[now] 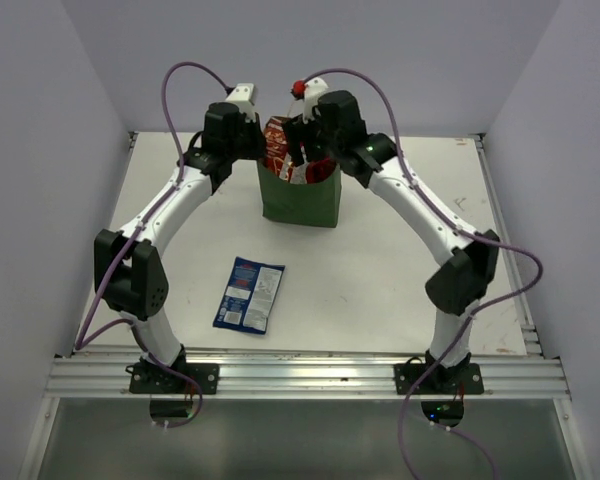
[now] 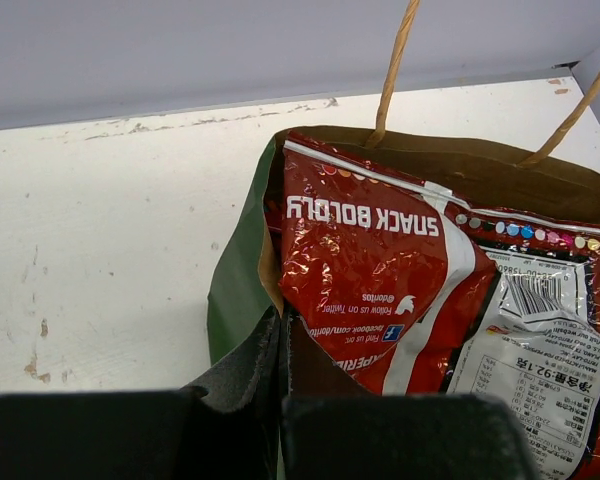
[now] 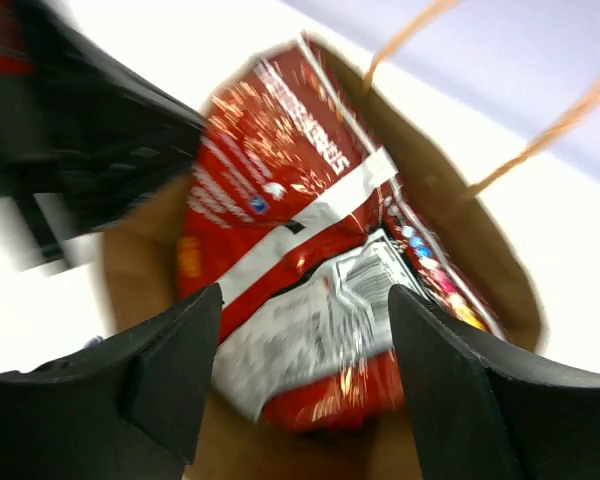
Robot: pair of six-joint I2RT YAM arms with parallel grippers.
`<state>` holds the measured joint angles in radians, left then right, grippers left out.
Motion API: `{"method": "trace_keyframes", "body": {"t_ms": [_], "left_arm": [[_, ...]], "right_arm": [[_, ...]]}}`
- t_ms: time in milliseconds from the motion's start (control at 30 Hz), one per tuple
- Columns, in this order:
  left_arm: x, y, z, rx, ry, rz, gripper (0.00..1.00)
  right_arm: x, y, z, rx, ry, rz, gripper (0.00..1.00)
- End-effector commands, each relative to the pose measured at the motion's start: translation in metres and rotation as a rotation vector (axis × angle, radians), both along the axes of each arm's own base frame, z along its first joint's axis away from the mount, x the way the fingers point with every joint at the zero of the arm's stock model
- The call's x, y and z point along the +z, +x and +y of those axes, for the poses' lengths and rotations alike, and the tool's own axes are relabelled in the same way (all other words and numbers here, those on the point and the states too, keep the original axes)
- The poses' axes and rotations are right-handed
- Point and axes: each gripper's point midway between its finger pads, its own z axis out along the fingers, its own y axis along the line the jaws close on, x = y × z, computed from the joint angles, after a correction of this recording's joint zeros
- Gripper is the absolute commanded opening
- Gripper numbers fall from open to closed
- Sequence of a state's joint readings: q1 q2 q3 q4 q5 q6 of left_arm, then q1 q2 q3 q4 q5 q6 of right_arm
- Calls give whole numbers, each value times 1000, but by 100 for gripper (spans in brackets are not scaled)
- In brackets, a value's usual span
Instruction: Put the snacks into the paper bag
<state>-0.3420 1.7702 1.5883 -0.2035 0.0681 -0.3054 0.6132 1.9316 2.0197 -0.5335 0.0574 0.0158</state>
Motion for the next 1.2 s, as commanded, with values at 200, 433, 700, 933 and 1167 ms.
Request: {"method": "trace_keyframes", "body": {"t_ms": [200,433,700,933,1167], "left_arm": [[-9,-16,5,6,0,60,0],[-15,-16,6,14,3,67,0],[-21,-15,4,12,4,78,0],[-20,-15,7,20,13,74,0],[-24,-15,5,14,8,78,0]], "right_arm": [[161,-113,-61,12,185,-371,75],[32,-171,-38,86,297,-96,74],[-97,-213,35,179,324,170,71],[-156,-220,73,193,332,298,70],[-207,-228,94,187,295,380,69]]}}
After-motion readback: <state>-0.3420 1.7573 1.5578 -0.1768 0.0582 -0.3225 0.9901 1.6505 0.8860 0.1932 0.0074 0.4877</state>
